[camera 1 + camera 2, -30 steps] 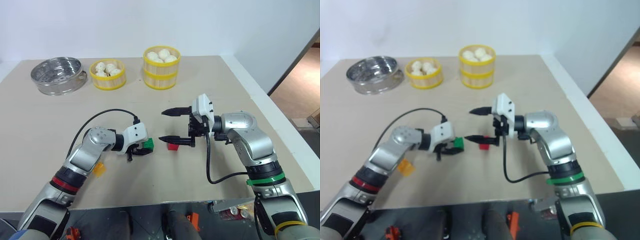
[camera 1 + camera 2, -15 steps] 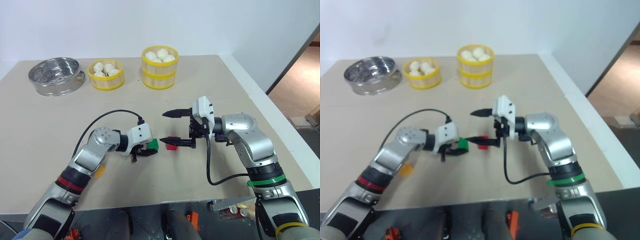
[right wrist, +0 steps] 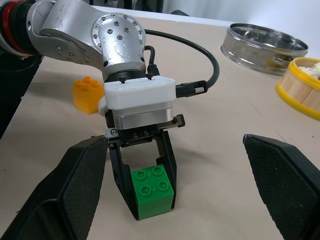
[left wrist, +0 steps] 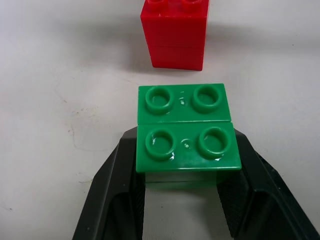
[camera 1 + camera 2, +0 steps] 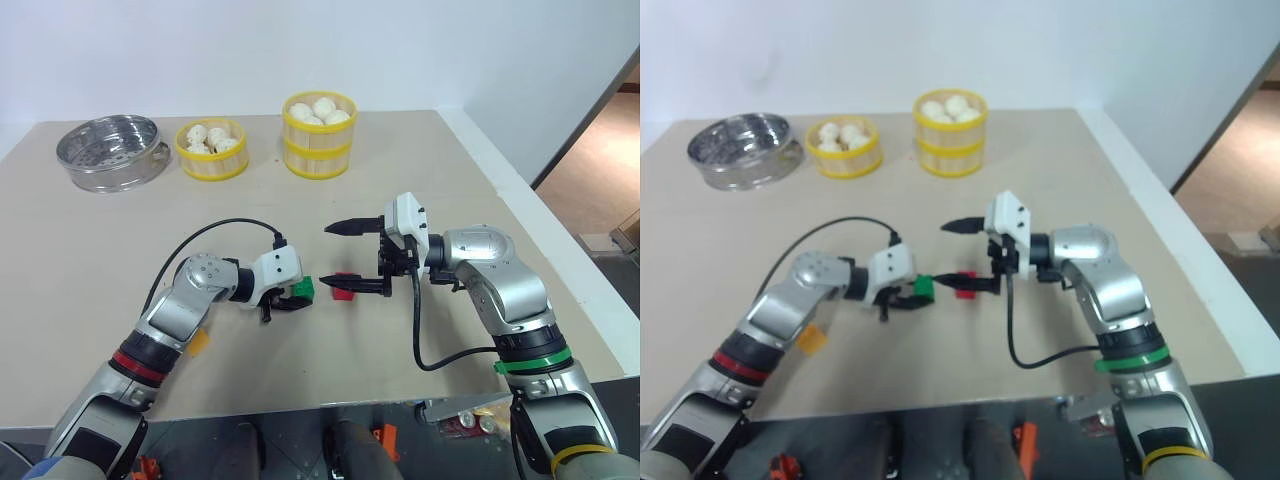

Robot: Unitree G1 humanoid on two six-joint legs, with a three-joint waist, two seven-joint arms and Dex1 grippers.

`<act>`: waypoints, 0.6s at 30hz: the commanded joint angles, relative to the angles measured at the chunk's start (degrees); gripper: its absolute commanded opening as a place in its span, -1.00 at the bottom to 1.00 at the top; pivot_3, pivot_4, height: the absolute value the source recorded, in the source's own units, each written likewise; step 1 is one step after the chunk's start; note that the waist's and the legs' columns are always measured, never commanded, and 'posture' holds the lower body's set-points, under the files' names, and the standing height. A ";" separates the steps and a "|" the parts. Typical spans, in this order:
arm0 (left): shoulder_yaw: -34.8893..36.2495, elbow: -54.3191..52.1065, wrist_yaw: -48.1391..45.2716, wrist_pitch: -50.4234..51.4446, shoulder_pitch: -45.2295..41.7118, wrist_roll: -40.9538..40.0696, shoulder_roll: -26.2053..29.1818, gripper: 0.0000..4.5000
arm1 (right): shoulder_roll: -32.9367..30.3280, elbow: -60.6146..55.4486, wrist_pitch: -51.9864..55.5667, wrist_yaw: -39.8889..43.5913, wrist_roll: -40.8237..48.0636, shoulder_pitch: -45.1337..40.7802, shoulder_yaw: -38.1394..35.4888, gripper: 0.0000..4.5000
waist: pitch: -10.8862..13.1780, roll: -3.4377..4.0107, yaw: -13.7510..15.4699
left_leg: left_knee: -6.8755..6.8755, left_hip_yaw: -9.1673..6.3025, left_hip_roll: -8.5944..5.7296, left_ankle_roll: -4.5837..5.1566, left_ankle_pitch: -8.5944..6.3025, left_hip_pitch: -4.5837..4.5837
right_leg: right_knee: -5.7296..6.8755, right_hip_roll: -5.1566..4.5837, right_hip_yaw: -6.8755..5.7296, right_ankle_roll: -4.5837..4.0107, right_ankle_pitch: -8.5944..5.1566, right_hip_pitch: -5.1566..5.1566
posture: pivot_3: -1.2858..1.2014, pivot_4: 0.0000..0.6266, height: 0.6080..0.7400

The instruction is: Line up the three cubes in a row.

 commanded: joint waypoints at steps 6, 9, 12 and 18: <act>0.11 -1.01 -0.59 1.30 -0.34 0.16 1.05 0.35 | -0.67 -1.29 -0.54 0.71 0.18 -0.19 -0.35 1.00 | 0.00 0.00 0.00 | 0.00 0.00 0.00 0.00 0.00 0.00 | 0.00 0.00 0.00 0.00 0.00 0.00 | 0.03 -0.52 1.00; 0.44 -1.83 -1.11 1.22 -0.61 0.13 2.20 0.80 | -0.81 -1.31 -0.54 0.88 0.15 -0.10 -0.36 1.00 | 0.00 0.00 -0.01 | -0.02 0.00 0.00 0.00 0.00 0.01 | 0.00 0.00 0.00 -0.01 -0.01 0.00 | 0.03 -0.52 1.00; 0.91 -3.64 -1.69 1.81 -0.70 -0.47 3.35 0.98 | -0.85 -1.39 -0.49 0.97 0.16 -0.02 -0.39 1.00 | 0.00 0.00 -0.01 | -0.03 0.00 0.00 0.00 0.00 0.01 | 0.00 0.00 0.00 -0.02 -0.03 0.00 | 0.03 -0.52 1.00; 2.88 -8.80 -3.10 5.50 -0.97 -3.10 5.86 0.98 | -0.76 -1.04 -0.65 1.27 0.00 -0.21 -0.35 1.00 | 0.00 0.00 -0.01 | -0.02 0.01 -0.01 0.00 0.00 0.00 | 0.00 -0.01 0.01 -0.02 -0.03 -0.01 | 0.03 -0.52 1.00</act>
